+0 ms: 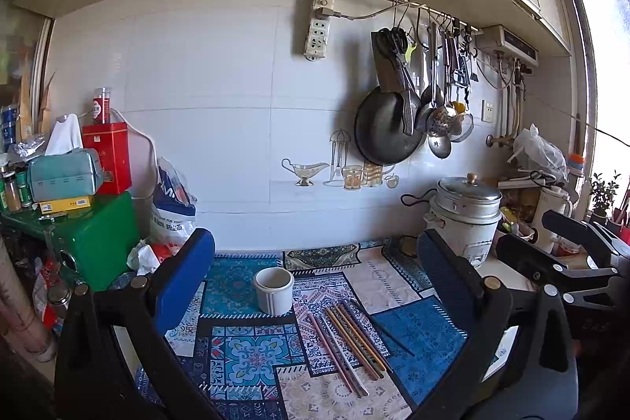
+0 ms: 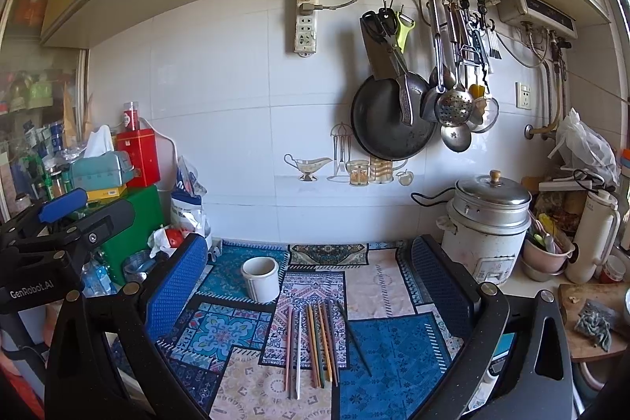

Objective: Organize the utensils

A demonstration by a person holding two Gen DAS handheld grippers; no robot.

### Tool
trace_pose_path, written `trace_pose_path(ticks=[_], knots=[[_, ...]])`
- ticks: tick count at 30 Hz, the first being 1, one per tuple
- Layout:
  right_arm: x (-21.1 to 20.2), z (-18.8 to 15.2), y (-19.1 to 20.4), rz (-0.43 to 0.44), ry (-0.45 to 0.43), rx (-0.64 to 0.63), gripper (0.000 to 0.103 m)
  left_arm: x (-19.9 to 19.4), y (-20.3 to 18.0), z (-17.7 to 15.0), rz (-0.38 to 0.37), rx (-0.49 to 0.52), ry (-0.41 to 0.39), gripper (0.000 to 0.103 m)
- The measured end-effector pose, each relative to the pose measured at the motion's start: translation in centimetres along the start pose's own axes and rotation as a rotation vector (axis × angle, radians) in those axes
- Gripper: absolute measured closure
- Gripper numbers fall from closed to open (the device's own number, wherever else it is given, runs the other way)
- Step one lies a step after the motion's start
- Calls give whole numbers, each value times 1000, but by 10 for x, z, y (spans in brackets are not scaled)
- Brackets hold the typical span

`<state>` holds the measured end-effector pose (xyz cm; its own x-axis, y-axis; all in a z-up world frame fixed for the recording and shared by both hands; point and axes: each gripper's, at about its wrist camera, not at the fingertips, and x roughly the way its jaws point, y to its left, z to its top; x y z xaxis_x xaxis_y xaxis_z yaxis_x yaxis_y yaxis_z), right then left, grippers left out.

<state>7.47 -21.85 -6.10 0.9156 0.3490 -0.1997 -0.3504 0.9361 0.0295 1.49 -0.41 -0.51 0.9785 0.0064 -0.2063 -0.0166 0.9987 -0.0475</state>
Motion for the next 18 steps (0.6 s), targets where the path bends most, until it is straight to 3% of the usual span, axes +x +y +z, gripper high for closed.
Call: trace_pose_path(ticks=[18], knots=[[9, -2, -5, -1, 21, 5, 0, 14, 2, -5, -1, -17, 15, 0]])
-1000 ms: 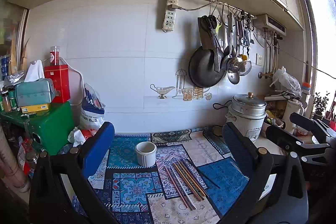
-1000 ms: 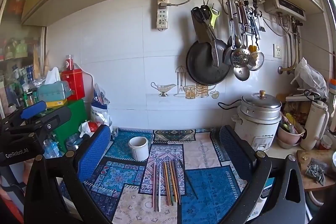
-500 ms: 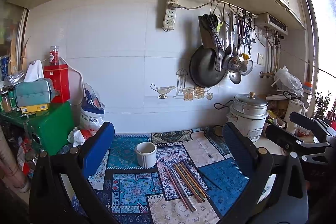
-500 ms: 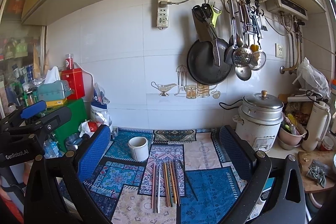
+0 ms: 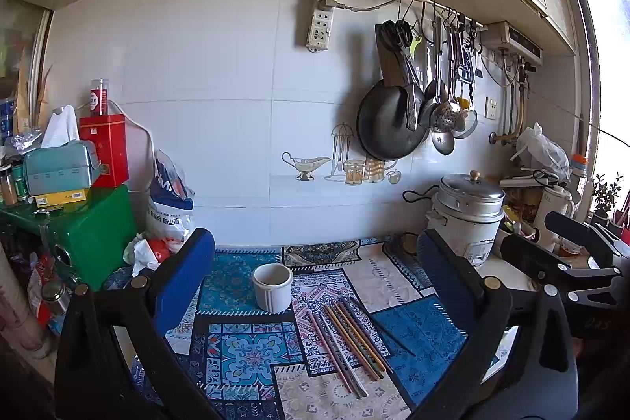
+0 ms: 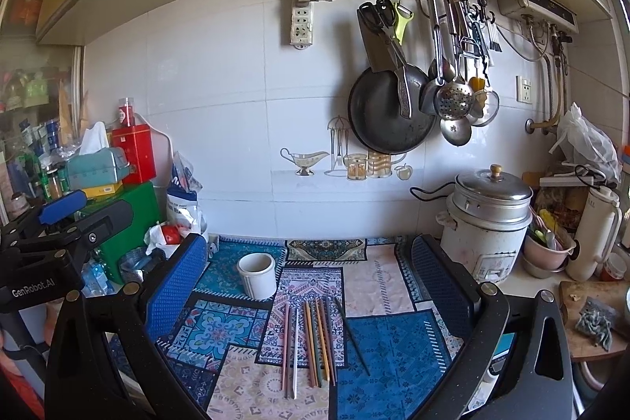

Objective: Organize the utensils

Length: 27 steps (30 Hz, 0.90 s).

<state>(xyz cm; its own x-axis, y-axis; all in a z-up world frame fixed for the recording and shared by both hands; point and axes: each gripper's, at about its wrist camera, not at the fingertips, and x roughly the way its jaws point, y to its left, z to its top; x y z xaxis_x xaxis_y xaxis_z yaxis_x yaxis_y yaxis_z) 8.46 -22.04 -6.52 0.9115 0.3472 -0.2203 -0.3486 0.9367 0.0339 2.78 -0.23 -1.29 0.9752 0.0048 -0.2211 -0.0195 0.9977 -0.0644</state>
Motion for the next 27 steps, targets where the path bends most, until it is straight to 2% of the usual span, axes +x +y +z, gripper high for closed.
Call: trace_pose_path(ticks=[27], knots=[[17, 1, -6, -6, 29, 5, 0, 19, -5, 2, -14, -1, 15, 0]])
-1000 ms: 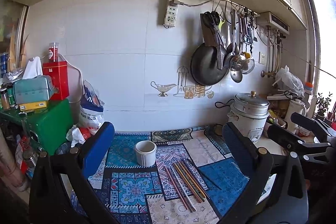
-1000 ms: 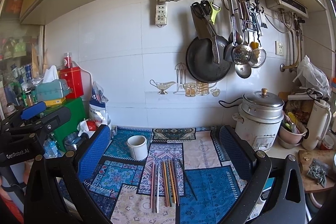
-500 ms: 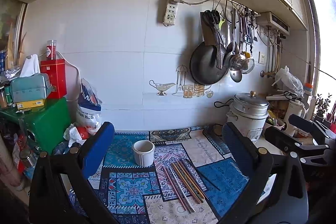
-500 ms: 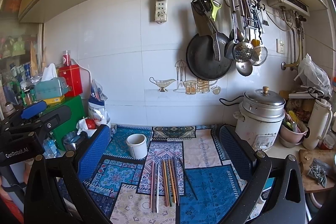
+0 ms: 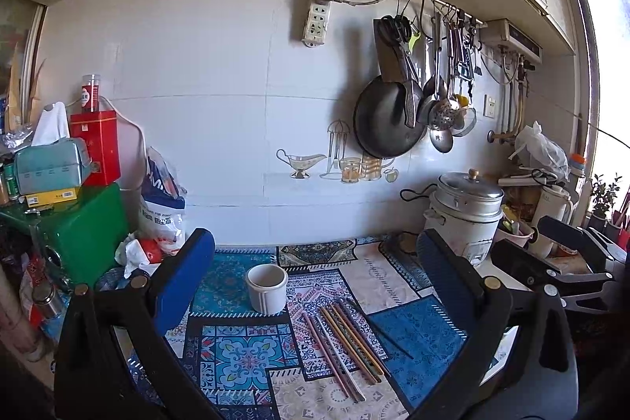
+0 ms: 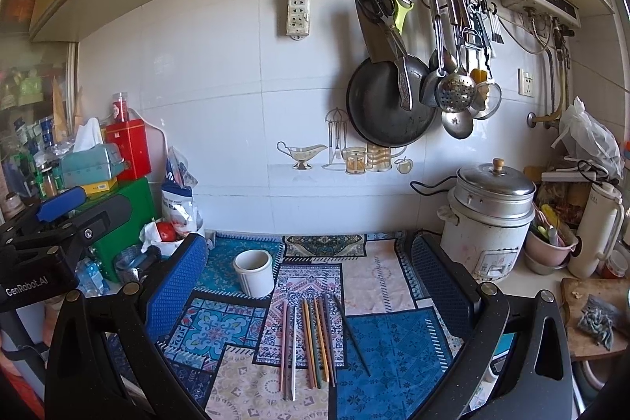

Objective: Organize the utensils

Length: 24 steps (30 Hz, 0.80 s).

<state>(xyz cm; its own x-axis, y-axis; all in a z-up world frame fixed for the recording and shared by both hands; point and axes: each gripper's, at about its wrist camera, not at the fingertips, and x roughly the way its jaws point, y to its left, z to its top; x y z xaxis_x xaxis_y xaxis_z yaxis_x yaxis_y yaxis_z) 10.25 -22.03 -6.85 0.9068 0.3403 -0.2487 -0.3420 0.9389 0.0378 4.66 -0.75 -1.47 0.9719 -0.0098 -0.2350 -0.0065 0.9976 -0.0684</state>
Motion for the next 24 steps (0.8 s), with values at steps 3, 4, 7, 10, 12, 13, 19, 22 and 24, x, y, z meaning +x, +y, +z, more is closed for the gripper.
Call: trace_pose_path(ticks=[3, 4, 7, 10, 12, 13, 19, 22, 24], knots=[[7, -2, -3, -5, 16, 0, 0, 9, 1, -1, -7, -3, 16, 0], [10, -3, -4, -8, 23, 1, 0, 12, 1, -2, -12, -6, 23, 0], [21, -7, -8, -16, 54, 6, 0, 24, 4, -6, -18, -18, 50, 0], [38, -14, -12, -28, 97, 10, 0, 40, 6, -14, -16, -38, 87, 0], [50, -20, -15, -37, 131, 12, 0, 55, 9, -20, -26, -55, 126, 0], [57, -23, -17, -41, 149, 12, 0, 63, 10, -23, -30, -64, 148, 0], [101, -48, -26, -76, 278, -12, 0, 114, 24, -48, 1, -143, 255, 0], [128, -63, -34, -94, 351, -24, 0, 143, 30, -64, 63, -142, 310, 0], [146, -74, -39, -106, 406, -33, 0, 164, 34, -76, 104, -134, 360, 0]])
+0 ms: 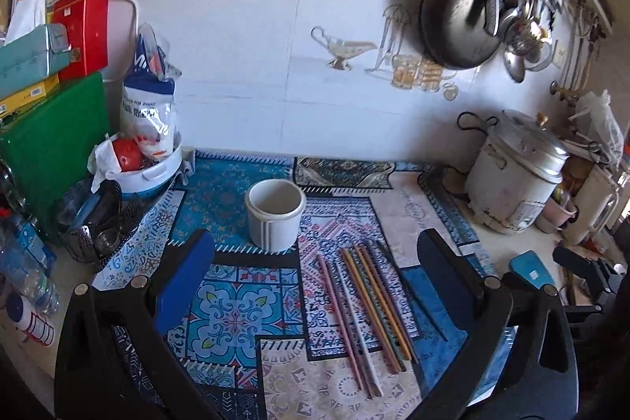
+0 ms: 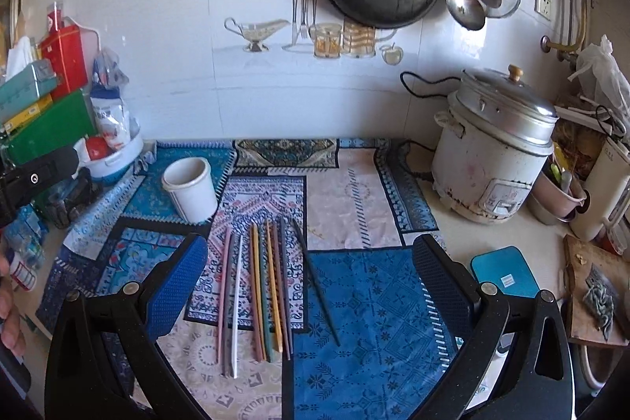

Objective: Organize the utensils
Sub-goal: 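Lower both tools toward the row of chopsticks on the mat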

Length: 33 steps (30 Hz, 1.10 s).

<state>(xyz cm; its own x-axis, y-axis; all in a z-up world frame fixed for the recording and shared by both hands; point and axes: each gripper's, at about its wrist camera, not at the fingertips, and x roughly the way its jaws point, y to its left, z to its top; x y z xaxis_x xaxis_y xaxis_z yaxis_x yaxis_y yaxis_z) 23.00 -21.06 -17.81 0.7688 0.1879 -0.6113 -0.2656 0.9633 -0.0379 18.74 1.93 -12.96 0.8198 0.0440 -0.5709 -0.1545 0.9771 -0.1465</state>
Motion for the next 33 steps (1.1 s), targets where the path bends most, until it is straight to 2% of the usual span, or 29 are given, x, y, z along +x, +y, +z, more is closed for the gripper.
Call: trace_pose_path(ticks=[5, 12, 18, 20, 22, 23, 25, 27, 30, 33], knots=[[53, -7, -5, -10, 139, -27, 0, 64, 8, -15, 73, 11, 166, 0], [122, -17, -11, 0, 304, -76, 0, 138, 17, -44, 143, 14, 312, 1], [159, -17, -10, 11, 346, -144, 3, 183, 15, -61, 102, -25, 459, 21], [175, -15, -8, 20, 366, -162, 9, 193, 11, -64, 88, -37, 484, 25], [187, -13, -9, 48, 396, -160, 24, 202, 7, -66, 74, -44, 514, 27], [192, -13, -10, 72, 416, -152, 27, 206, 4, -68, 62, -50, 533, 32], [203, -13, -11, 109, 446, -138, 40, 215, 1, -71, 37, -61, 576, 39], [211, -13, -11, 143, 468, -128, 49, 222, -2, -73, 24, -58, 619, 49], [218, -12, -11, 197, 497, -105, 61, 229, -5, -77, 12, -53, 660, 59], [224, -13, -10, 247, 526, -95, 72, 230, -8, -79, 0, -44, 669, 62]])
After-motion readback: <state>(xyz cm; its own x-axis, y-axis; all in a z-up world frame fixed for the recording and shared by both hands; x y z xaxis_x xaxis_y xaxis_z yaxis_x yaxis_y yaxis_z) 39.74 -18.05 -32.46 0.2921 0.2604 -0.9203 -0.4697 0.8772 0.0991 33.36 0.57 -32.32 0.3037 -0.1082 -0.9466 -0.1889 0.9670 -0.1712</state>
